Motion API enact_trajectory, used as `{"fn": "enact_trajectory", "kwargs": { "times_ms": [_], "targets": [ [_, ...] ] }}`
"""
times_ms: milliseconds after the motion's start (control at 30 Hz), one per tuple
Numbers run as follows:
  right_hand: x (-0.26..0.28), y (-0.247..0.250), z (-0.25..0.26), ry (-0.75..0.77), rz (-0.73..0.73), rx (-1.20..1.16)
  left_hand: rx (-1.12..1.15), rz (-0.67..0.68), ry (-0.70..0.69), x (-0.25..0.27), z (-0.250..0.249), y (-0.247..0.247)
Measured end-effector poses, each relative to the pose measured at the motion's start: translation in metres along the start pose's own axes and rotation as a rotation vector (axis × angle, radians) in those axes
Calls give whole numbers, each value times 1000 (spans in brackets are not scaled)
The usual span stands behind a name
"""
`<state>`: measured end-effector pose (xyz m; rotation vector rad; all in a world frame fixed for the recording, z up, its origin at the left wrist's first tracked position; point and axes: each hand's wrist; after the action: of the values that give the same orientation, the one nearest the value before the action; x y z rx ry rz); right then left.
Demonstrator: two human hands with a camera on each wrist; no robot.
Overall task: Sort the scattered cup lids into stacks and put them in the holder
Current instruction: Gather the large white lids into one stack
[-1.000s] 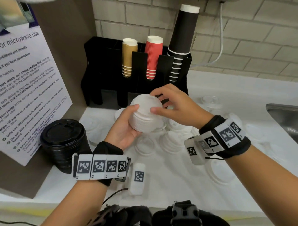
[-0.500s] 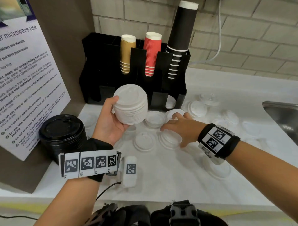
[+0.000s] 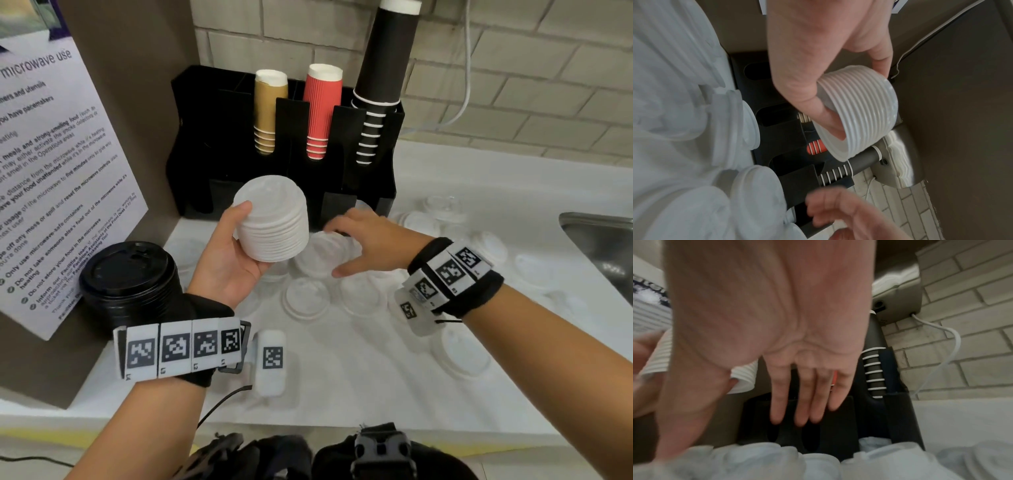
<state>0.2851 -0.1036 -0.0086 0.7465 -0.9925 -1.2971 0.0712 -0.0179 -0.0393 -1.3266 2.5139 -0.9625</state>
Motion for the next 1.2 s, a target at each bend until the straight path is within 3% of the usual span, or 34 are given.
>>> {"fn": "enact_trajectory", "kwargs": {
  "times_ms": [200,333,433,533,767,900,1200],
  "targets": [
    [10,-24,-13,-110,324,240,-14,50,9,1,2,-2],
    [12,-32,-22,-109,349,270,-54,123,16,0,3,-6],
    [18,-26,-27,-118,323,137,-104,158,5,-2,5,-8],
    [26,-11,-33,-87,186,-135,-139,200,-10,-3,7,-9],
    [47,7,-29,24,-296,-760,-207,282,-34,-6,17,-15],
    [51,4,-3,177,-506,-1007,-312,273,-4,-6,29,-20],
    [47,-13,18,146,-572,-859,-444,321,-32,-7,39,-29]
  ]
}}
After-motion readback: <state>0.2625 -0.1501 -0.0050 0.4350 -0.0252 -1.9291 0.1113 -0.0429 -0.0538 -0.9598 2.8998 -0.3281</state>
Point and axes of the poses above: each hand's wrist, its own x-axis away from the middle knuckle, its own y-axis out of the back of the hand, z = x × y, and after that the axes turned 11 degrees about -x, right-handed
